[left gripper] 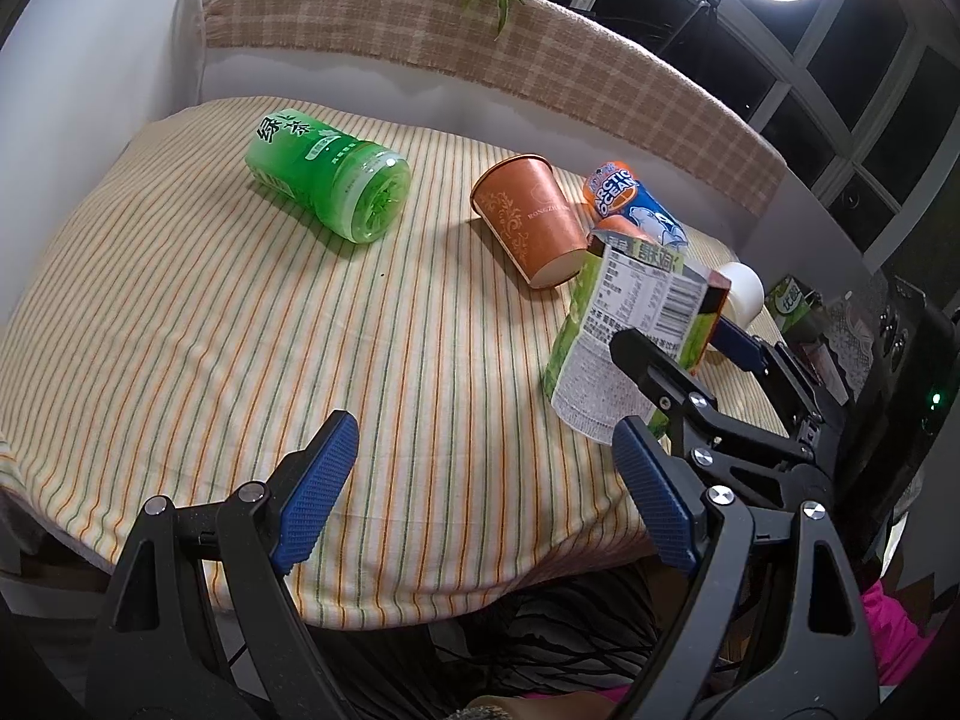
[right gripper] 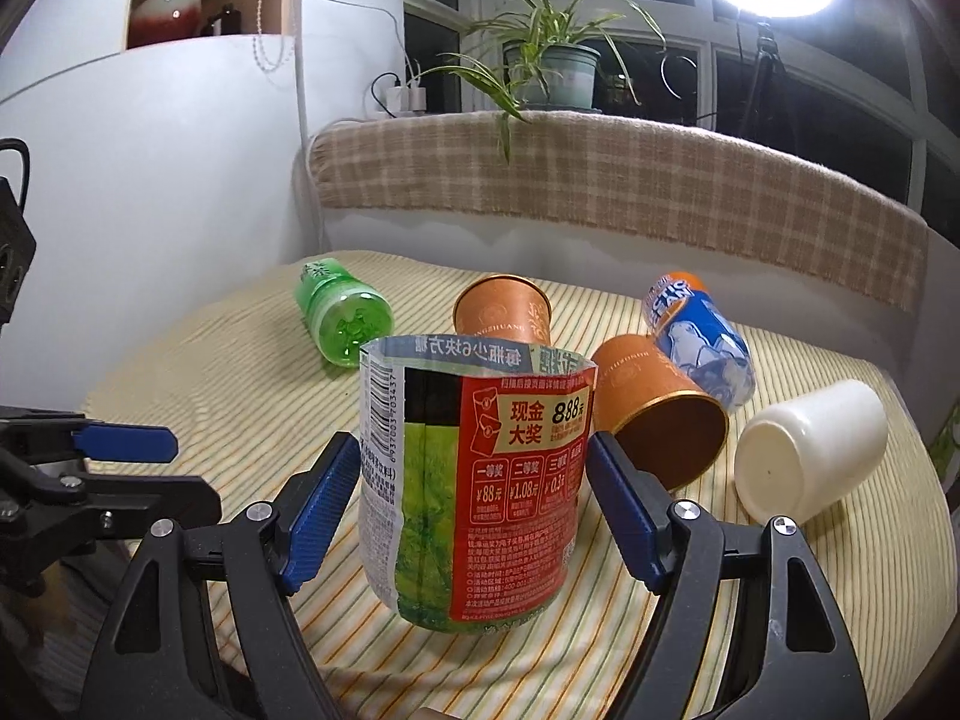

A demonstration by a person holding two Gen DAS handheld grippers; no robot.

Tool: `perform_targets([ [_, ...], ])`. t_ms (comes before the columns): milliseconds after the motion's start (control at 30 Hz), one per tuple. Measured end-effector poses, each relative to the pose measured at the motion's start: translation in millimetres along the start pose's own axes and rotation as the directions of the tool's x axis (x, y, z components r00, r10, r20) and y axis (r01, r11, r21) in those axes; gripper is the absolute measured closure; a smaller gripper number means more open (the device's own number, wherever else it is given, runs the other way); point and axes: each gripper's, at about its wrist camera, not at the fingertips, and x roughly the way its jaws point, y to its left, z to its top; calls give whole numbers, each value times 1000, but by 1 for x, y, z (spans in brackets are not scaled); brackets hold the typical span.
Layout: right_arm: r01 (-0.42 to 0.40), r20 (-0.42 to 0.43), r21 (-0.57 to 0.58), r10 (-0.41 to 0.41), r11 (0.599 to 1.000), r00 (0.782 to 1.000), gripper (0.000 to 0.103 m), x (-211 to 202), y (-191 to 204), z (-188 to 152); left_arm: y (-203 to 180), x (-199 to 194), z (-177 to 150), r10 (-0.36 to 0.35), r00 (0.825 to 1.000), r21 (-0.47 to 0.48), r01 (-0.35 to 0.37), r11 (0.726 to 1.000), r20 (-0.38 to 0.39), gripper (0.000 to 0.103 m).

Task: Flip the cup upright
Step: 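Lift and carry the upright bottle with the right tool, then lower the bottle upright onto the bed and open the right tool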

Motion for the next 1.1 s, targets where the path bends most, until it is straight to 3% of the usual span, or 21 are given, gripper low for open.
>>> perform_targets([
  [500,-36,-10,29,37,999,999,25,-18,-1,-12,-8,-7,-3,11,1000,46,-12,999,26,14],
  [900,-65,50,59,62,996,997,25,-63,-8,-12,-21,-29,2,22,991,111,-37,993,134,14],
  [1000,-45,86,92,37,995,996,25,-77,-16,-10,-29,-43,2,14,972,138,-47,989,233,14],
  [1100,5,129,128,-22,992,991,24,-89,-25,-7,-40,-55,3,38,935,174,-105,979,353,14],
])
